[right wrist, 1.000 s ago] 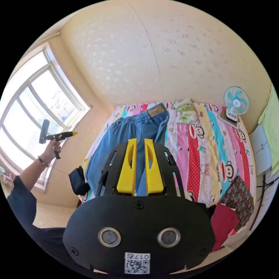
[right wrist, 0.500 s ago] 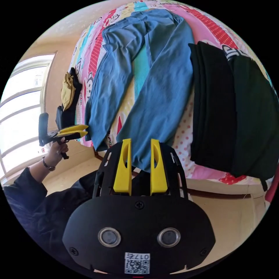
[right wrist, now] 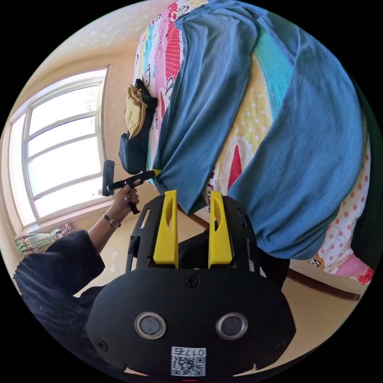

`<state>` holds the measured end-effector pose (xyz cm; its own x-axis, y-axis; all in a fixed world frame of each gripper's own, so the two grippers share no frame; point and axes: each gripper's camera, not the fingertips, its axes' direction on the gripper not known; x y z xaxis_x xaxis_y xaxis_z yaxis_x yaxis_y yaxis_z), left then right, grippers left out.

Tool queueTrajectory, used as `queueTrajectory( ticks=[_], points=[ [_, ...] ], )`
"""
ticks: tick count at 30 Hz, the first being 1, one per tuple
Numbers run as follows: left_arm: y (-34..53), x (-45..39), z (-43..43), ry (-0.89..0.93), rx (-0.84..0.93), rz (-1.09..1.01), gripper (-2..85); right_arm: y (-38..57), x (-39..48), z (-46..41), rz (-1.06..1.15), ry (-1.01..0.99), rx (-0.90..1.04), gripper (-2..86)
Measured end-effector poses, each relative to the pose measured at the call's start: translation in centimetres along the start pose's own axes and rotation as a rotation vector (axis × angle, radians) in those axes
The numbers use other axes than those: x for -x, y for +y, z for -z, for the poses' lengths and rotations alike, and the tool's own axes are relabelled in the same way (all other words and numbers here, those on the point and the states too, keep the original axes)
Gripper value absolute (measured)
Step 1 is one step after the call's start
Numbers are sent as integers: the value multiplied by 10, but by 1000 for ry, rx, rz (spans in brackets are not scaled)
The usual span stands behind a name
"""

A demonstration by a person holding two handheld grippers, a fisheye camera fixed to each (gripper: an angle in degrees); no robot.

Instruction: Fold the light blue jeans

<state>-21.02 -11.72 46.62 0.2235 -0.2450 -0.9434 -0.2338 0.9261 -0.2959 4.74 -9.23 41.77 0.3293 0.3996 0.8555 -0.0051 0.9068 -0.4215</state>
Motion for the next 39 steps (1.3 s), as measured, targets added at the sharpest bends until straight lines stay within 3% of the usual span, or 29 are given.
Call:
queueTrajectory(
  ticks=[6,10,13,15,21,26,29,31,34,37,39],
  points=[
    [131,158,37,80,-90,404,51,12,-29,19,-56,215,-2,130],
    [185,191,49,89,-188,582,120,0,-46,5,-124,275,48,131],
    [182,151,44,149,-197,372,120,-3,-66,0,-228,394,85,80],
    [157,87,30,225,-112,52,122,3,-71,10,-220,376,105,41],
    [122,-84,12,110,20,-585,165,76,-79,109,-145,-7,10,24],
    [140,-174,-31,108,215,-873,155,142,-83,187,-89,-258,-70,22],
    [170,-187,-32,115,219,-947,88,171,-88,217,-56,-178,-99,26],
    [181,-165,-27,121,201,-886,77,186,-98,225,-76,-16,-72,31],
    [184,-80,-9,94,153,-620,113,202,-106,218,-85,192,50,47],
    [187,33,40,77,31,-307,122,213,-64,213,48,417,-33,78],
    [194,111,78,14,-33,-114,129,208,-32,195,165,386,-57,87]
  ],
)
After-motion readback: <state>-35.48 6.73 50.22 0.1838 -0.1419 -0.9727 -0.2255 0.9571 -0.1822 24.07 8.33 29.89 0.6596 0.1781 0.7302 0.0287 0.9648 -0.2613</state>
